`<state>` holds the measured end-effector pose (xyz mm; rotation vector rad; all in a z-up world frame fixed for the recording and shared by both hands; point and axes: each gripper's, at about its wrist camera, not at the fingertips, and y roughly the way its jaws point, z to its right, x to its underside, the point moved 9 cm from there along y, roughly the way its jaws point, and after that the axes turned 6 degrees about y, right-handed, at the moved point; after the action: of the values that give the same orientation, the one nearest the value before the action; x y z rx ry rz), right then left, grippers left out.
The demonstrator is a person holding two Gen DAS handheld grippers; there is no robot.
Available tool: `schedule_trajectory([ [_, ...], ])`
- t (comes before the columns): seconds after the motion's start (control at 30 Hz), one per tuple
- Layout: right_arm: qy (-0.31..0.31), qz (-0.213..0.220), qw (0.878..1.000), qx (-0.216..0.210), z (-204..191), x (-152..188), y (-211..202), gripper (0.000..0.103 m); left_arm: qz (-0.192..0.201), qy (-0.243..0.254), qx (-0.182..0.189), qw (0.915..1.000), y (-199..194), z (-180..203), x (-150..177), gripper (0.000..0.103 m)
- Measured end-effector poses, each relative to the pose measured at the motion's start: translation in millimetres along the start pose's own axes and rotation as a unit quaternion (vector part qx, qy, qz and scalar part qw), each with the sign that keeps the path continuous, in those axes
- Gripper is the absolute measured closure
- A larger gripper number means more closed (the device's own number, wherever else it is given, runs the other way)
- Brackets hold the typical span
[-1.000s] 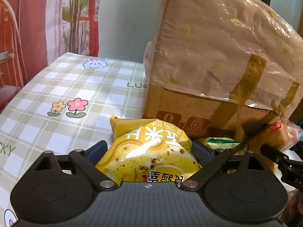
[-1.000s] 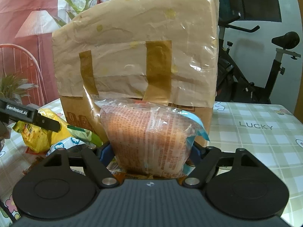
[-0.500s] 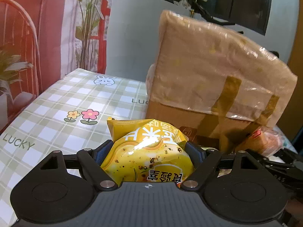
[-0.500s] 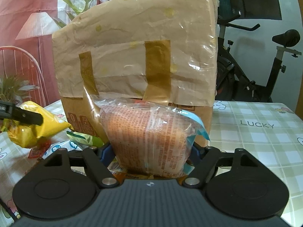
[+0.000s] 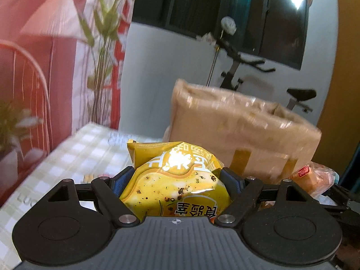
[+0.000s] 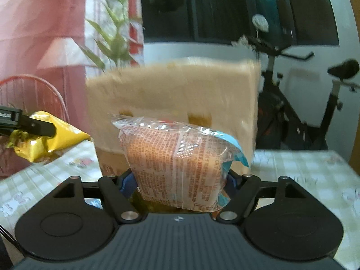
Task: Organize snacks
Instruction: 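Lift the yellow bag and bread loaf and carry both over the box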
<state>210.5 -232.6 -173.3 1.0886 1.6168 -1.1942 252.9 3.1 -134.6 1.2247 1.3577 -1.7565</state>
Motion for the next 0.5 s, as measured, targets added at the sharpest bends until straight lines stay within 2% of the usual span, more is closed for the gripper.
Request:
schedule_trajectory([
  [0.3,-0.009,0.06,0.997,-0.044,-21,-79,-17,0.027,0.075,0.033,0.004,0.9966,-20,17,-75,0.019],
  [0.5,0.002,0.074,0.995,-0.06,-16,-146,-2,0.027,0.104,0.06,0.029,0.9924,-3,42,-128,0.018],
])
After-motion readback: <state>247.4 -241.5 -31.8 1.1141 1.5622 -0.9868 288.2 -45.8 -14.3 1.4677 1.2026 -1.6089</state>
